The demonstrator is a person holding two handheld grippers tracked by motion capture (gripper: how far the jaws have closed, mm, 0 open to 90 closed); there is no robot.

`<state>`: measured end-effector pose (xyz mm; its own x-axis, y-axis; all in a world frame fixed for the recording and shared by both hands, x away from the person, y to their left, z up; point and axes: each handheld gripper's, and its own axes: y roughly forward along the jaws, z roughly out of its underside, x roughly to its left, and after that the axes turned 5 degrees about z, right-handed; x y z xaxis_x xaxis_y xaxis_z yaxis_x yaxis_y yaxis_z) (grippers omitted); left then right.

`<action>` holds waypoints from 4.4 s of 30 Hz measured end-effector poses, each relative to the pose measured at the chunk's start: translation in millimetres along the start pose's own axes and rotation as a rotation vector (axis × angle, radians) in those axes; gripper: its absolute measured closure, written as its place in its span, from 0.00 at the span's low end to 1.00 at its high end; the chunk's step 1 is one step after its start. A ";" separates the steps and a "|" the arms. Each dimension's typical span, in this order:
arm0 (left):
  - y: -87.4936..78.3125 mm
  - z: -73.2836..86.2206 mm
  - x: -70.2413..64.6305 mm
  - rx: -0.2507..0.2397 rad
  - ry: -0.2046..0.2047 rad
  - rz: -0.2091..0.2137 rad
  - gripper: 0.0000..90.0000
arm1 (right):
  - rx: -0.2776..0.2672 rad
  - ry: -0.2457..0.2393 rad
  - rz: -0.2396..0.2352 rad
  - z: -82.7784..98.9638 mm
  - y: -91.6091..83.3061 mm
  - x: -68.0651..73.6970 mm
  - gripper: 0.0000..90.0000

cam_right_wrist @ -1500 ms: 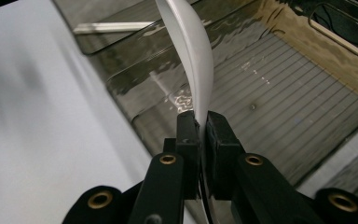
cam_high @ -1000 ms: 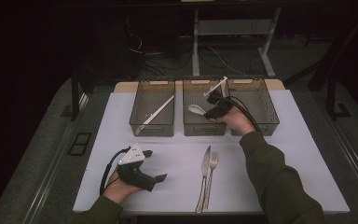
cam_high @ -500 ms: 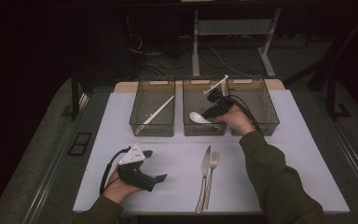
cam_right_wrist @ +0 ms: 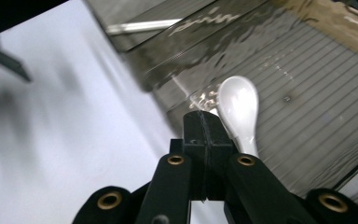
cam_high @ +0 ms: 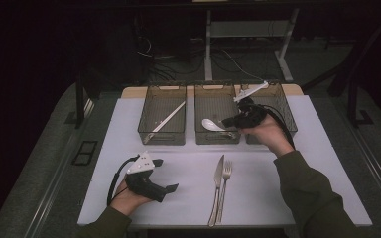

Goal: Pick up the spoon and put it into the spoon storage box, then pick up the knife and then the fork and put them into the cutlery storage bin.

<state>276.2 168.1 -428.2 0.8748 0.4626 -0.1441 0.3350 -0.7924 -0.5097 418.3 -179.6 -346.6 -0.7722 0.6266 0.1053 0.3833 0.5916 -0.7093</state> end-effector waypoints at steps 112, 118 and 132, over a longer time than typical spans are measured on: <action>-0.3 0.3 -4.3 0.020 0.007 -0.015 0.00 | 0.390 -0.147 0.038 115.1 9.5 81.4 0.86; 0.7 0.3 -4.5 0.022 0.006 -0.014 0.00 | 0.413 -0.179 0.063 112.6 11.4 84.0 0.90; 0.6 0.6 -4.6 0.022 0.006 -0.010 0.00 | 0.381 -0.168 0.033 115.6 7.4 75.8 0.95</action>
<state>272.2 165.7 -428.3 0.8734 0.4682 -0.1341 0.3363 -0.7789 -0.5293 304.0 -186.4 -424.4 -0.8466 0.5320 -0.0151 0.2190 0.3225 -0.9209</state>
